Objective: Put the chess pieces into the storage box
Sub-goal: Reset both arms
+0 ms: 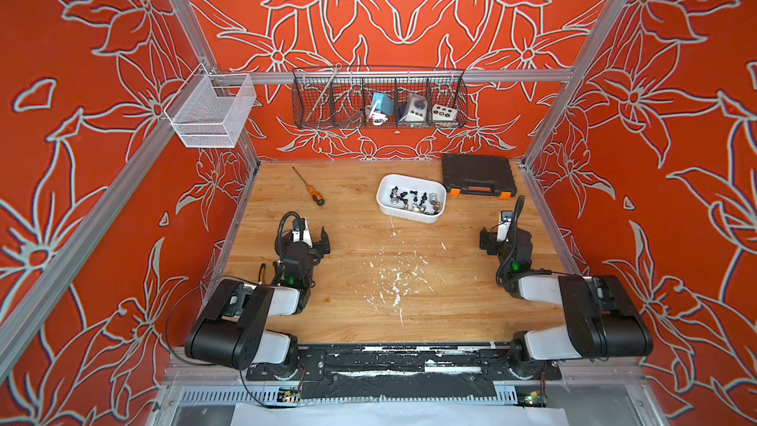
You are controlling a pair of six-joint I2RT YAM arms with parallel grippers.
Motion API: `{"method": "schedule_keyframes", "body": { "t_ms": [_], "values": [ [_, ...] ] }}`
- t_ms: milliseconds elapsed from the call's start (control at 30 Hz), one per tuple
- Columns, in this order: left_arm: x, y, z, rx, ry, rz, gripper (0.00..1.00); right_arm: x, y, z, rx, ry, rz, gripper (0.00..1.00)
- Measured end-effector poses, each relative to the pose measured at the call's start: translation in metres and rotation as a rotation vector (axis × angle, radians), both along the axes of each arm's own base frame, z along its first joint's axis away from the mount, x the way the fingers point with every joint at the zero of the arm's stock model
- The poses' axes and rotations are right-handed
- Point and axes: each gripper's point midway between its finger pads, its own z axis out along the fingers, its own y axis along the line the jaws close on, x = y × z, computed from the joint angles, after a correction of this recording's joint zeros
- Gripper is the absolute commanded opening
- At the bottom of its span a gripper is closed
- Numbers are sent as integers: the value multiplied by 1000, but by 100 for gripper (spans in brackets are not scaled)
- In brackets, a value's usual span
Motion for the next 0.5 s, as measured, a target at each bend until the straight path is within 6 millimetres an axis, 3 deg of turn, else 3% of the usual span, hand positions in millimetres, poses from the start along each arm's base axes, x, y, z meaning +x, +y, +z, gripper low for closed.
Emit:
{"method": "schedule_keyframes", "body": {
  "t_ms": [233, 500],
  "values": [
    [-12, -7, -10, -17, -4, -85, 98, 1, 7, -1, 28, 1, 52, 98],
    [-10, -12, -5, -27, -25, -130, 98, 1, 8, -3, 38, 11, 63, 98]
  ]
}}
